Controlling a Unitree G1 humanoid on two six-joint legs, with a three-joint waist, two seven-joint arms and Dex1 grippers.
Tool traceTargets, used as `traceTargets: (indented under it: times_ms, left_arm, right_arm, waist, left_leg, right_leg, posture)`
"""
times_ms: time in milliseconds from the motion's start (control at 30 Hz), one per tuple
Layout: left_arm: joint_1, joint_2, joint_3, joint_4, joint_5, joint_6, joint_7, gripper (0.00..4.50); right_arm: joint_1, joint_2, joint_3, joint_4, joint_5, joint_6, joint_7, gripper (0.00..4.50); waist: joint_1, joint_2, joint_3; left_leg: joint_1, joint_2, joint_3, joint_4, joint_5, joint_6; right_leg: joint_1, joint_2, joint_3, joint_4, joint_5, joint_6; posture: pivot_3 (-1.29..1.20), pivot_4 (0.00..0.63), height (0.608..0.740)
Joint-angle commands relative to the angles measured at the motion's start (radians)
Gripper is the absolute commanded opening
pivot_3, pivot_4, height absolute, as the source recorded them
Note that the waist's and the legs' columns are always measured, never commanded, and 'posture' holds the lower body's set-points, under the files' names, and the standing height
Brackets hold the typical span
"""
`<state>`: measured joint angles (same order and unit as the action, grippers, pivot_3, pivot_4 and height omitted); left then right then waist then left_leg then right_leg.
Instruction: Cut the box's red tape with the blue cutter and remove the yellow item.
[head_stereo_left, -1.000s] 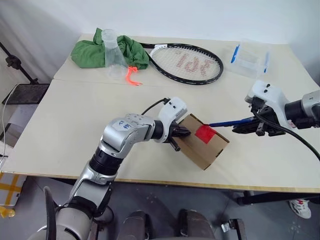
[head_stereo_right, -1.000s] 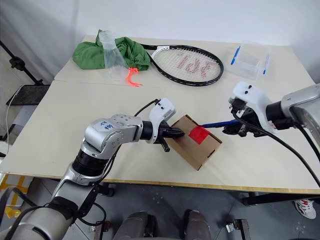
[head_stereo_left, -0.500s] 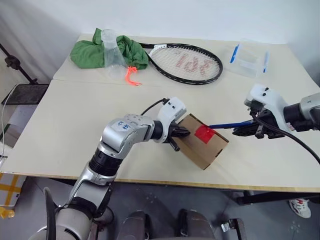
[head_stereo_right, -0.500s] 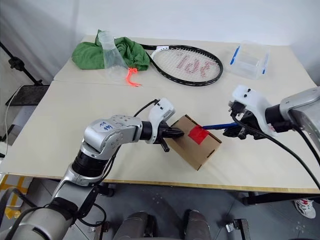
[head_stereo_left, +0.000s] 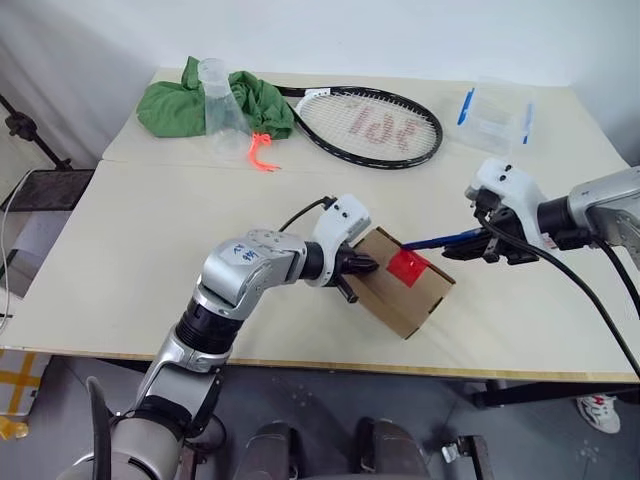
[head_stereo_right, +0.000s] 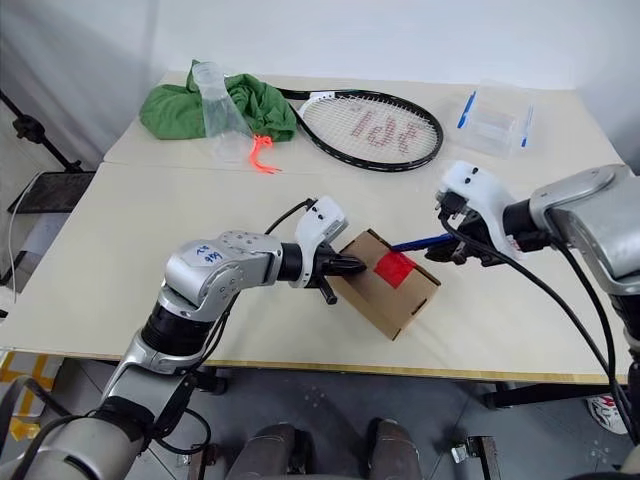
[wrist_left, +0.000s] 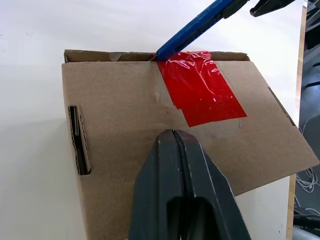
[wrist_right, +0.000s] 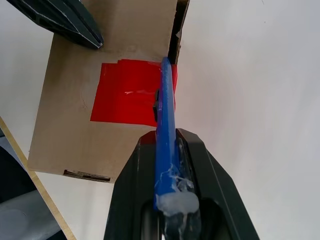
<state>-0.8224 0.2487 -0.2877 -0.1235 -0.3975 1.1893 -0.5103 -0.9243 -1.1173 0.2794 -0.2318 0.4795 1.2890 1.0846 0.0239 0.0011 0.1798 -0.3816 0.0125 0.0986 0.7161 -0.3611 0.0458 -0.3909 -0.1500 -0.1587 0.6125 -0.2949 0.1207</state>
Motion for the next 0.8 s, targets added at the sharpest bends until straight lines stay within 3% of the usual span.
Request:
traceTargets:
  times_ms: [33,533,800]
  left_arm:
    - [0.035,0.007,-0.034,0.042,0.034,0.028,0.027,0.01]
    - [0.032,-0.009,-0.033,0.063,0.042,0.032,0.044,0.01]
    - [0.028,-0.007,-0.028,0.072,0.044,0.031,0.048,0.01]
  right_arm:
    - [-0.001,-0.029,0.002,-0.034,0.010,-0.008,0.031,0.13]
    - [0.092,-0.227,-0.006,-0.096,0.007,-0.051,0.152,0.13]
    - [0.134,-0.253,0.002,-0.108,-0.019,-0.080,0.170,0.13]
  waist:
    - [0.000,0.000,0.000]
    - [0.005,0.000,0.000]
    - [0.003,0.000,0.000]
  left_leg:
    - [0.000,0.000,0.000,0.000,0.000,0.000]
    - [0.000,0.000,-0.001,0.000,0.000,0.000]
    - [0.000,0.000,-0.001,0.000,0.000,0.000]
  right_leg:
    - [0.000,0.000,0.000,0.000,0.000,0.000]
    - [0.000,-0.001,0.000,-0.001,0.000,0.000]
    - [0.001,-0.001,0.000,-0.001,0.000,0.000]
  posture:
    - [0.00,0.150,0.740]
    - [0.00,0.150,0.740]
    - [0.00,0.150,0.740]
